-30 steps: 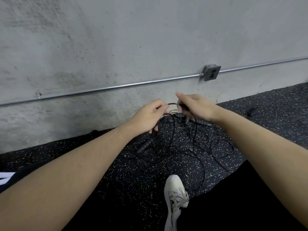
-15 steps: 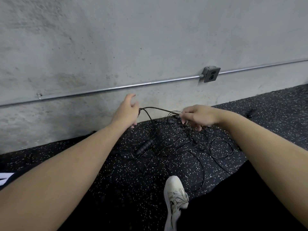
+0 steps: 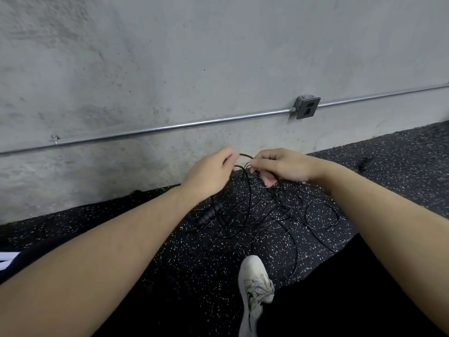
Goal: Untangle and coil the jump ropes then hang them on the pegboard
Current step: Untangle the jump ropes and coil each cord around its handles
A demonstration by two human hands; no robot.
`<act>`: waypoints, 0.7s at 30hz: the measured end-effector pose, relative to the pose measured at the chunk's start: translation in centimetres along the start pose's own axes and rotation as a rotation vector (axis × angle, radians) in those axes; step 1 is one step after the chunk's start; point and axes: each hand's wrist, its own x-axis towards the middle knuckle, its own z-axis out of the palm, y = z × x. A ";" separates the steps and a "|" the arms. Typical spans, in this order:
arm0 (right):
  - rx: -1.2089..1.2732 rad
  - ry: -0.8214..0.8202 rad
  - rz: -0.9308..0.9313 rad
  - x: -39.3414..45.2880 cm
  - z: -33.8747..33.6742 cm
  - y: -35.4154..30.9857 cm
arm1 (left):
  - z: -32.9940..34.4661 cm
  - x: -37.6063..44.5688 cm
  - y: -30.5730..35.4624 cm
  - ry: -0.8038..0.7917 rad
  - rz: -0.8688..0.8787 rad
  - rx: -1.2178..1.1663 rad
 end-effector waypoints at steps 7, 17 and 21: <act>-0.320 -0.303 0.279 -0.1 -0.1 1.3 | -1.5 1.4 -4.4 0.165 -0.332 -0.160; 0.018 -0.092 0.157 -0.1 0.1 0.0 | -0.5 0.5 -2.5 -0.089 -0.123 -0.140; 0.077 -0.047 0.095 0.1 0.4 -0.5 | 0.2 0.0 -0.2 -0.171 0.112 -0.068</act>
